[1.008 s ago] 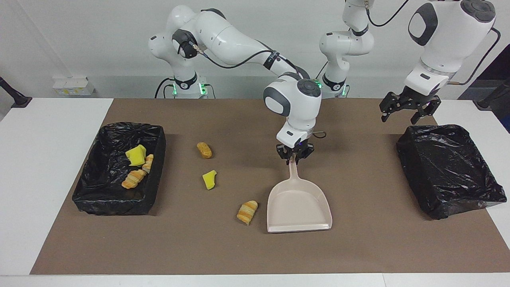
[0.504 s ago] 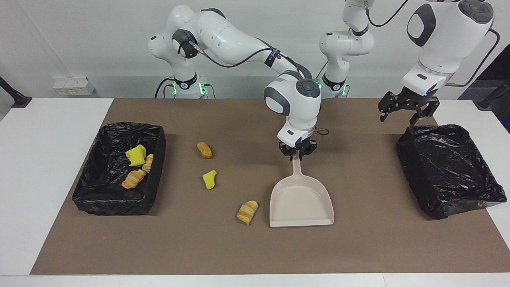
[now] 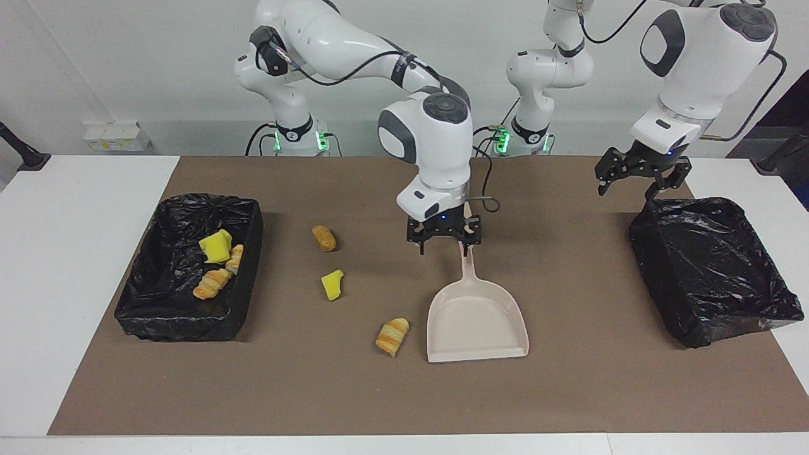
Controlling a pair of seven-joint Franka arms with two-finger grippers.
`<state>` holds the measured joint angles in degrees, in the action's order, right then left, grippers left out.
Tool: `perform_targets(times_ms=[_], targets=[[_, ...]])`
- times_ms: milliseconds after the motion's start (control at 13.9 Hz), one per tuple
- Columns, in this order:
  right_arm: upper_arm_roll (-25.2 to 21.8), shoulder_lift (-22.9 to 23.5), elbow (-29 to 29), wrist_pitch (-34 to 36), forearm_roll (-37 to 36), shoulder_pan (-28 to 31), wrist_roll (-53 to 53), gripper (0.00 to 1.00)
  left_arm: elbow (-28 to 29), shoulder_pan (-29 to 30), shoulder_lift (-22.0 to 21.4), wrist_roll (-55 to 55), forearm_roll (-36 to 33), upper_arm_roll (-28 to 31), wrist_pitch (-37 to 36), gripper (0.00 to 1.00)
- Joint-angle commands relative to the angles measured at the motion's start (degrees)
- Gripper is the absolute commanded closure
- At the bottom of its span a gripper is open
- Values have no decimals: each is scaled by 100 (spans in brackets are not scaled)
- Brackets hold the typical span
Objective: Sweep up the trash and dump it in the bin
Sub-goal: 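Bring the empty dustpan back to the table center with the right gripper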
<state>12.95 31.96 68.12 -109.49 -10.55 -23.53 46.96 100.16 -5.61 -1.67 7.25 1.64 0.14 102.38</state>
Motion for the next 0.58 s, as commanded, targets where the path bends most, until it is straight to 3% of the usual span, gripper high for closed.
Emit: perform_targets(times_ms=[0,288,504], targets=[[41,-1120,1210,23,150,654,-221,0,153,-606,263,-583,38,74,545,0],[41,-1867,1694,507,159,1428,-1143,0,197,-1318,921,-1329,38,65,1151,0],[41,-2491,2011,814,456,2104,-1977,0,495,-1994,1282,-2436,38,74,2037,0]])
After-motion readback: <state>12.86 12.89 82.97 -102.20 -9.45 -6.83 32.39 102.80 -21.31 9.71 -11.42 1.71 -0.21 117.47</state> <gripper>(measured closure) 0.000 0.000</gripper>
